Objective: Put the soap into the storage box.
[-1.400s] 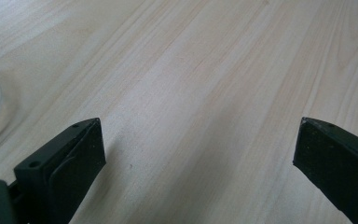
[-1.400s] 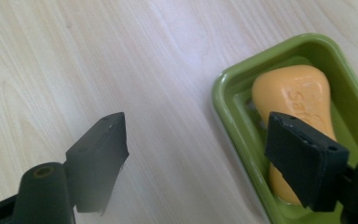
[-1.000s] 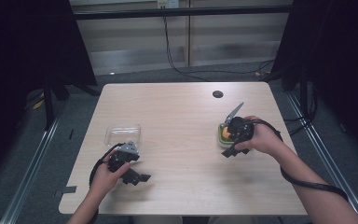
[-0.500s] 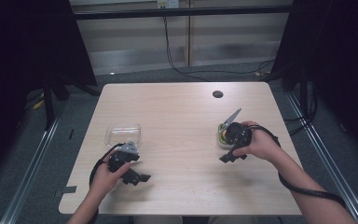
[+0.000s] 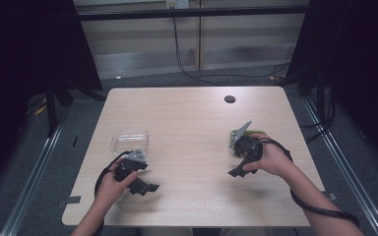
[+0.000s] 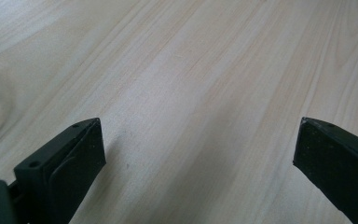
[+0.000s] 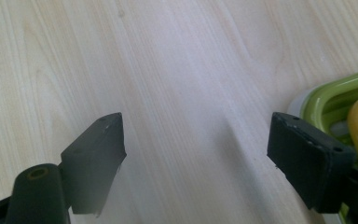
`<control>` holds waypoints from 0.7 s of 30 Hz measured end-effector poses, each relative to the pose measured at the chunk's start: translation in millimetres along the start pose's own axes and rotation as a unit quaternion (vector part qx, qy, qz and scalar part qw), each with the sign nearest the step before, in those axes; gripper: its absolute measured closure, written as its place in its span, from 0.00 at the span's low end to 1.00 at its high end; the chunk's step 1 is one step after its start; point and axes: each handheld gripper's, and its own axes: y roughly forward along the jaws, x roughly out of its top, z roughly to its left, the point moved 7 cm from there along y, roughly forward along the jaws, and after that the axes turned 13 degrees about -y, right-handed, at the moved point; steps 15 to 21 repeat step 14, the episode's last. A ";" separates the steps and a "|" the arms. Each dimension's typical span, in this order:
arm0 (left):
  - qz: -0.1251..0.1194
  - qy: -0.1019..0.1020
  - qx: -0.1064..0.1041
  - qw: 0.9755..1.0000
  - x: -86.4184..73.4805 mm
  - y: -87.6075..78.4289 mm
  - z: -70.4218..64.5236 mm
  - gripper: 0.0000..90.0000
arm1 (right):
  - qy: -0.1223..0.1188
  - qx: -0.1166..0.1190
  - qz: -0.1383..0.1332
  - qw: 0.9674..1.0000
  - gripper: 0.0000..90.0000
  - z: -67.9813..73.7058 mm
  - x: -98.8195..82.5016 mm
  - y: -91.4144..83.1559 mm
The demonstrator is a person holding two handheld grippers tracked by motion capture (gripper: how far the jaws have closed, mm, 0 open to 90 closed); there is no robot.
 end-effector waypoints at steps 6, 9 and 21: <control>0.003 0.003 0.003 1.000 -0.1 -0.3 0.5 0.02 | -0.011 -0.005 0.001 1.000 0.21 4.8 0.0 3.4; 0.001 -0.003 0.003 1.000 0.1 0.3 -0.3 0.02 | -0.009 -0.009 -0.005 1.000 0.21 7.1 0.3 4.2; -0.003 -0.004 -0.001 1.000 0.5 1.1 -0.6 0.02 | -0.006 -0.007 -0.026 1.000 0.21 11.8 -1.4 8.3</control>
